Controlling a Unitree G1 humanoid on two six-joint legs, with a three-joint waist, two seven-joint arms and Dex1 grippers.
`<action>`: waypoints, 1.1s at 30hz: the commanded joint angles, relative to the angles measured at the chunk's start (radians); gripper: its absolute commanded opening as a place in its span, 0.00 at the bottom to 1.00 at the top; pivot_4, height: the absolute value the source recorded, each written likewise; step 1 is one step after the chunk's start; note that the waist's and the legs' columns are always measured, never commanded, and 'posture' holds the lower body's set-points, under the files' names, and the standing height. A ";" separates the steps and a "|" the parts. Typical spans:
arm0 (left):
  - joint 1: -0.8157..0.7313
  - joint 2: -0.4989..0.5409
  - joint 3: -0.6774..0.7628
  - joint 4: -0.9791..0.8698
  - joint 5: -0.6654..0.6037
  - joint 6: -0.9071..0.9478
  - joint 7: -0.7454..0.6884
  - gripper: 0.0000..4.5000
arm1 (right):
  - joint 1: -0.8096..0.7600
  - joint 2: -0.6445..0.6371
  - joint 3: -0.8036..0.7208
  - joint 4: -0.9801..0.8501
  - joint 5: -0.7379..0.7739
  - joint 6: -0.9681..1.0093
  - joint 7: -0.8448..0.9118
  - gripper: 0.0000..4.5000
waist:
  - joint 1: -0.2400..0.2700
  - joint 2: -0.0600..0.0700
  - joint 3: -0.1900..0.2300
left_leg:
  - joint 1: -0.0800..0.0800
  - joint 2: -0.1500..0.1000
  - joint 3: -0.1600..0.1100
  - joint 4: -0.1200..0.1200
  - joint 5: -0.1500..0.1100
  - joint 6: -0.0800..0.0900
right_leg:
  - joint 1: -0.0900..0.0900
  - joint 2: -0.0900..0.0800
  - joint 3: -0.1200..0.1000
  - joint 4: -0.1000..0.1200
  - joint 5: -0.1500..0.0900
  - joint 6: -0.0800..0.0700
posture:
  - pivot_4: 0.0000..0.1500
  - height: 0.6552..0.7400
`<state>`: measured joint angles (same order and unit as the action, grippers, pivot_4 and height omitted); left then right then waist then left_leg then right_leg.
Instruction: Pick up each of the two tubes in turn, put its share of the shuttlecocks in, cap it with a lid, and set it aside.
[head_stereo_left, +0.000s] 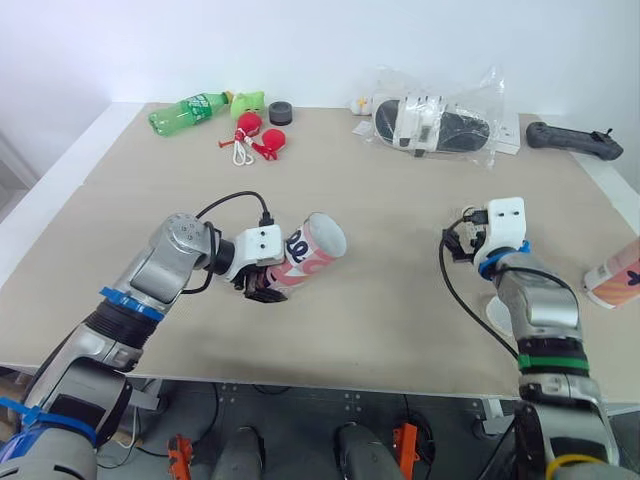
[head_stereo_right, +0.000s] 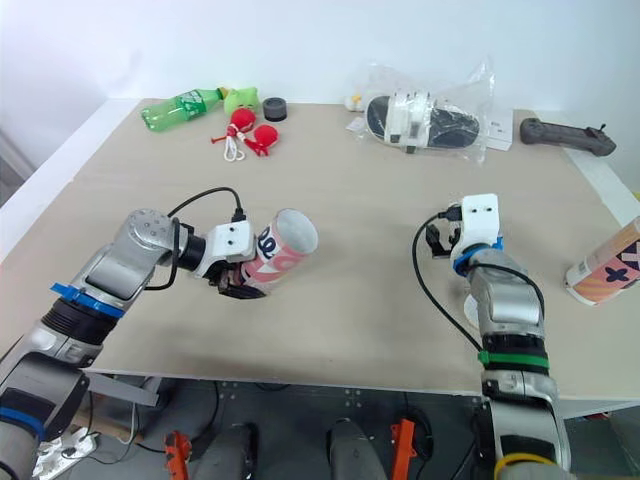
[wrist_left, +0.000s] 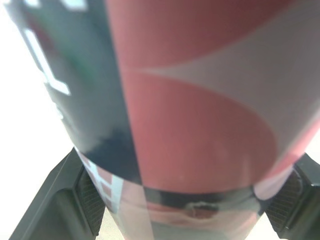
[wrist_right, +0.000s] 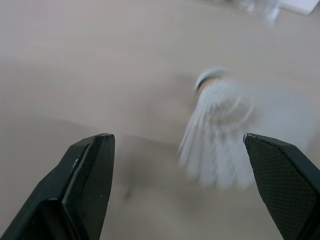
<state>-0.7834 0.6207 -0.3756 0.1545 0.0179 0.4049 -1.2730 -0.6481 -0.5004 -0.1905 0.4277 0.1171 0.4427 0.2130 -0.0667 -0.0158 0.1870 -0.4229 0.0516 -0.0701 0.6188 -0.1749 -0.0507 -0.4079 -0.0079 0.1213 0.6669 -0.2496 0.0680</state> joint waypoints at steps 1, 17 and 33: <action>0.002 0.007 0.011 -0.016 -0.004 0.011 0.004 0.81 | -0.085 0.012 0.016 0.123 -0.034 -0.105 -0.020 0.98 | -0.006 0.000 0.000 | 0.000 0.000 0.000 0.000 0.000 0.000 | 0.000 0.000 0.000 0.000 0.000 0.000 | 1.00 1.00; 0.003 0.007 0.012 -0.021 -0.004 0.014 0.015 0.81 | -0.183 0.007 0.036 0.328 -0.059 -0.315 0.040 0.03 | -0.010 0.000 0.000 | 0.000 0.000 0.000 0.000 0.000 0.000 | 0.000 0.000 0.000 0.000 0.000 0.000 | 1.00 1.00; -0.006 -0.007 0.004 0.002 0.002 -0.006 0.015 0.81 | -0.186 -0.427 0.321 -0.641 0.233 0.037 1.014 0.03 | -0.009 0.006 0.002 | 0.001 0.000 -0.001 0.001 0.000 0.000 | 0.001 0.000 0.000 0.000 -0.001 0.000 | 1.00 1.00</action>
<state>-0.7826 0.6208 -0.3739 0.1541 0.0211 0.4087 -1.2637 -0.8186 -0.9171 0.0966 -0.1664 0.3551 0.4712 1.1859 -0.0755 -0.0096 0.1893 -0.4221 0.0514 -0.0707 0.6198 -0.1750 -0.0507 -0.4071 -0.0082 0.1206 0.6669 -0.2502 0.0679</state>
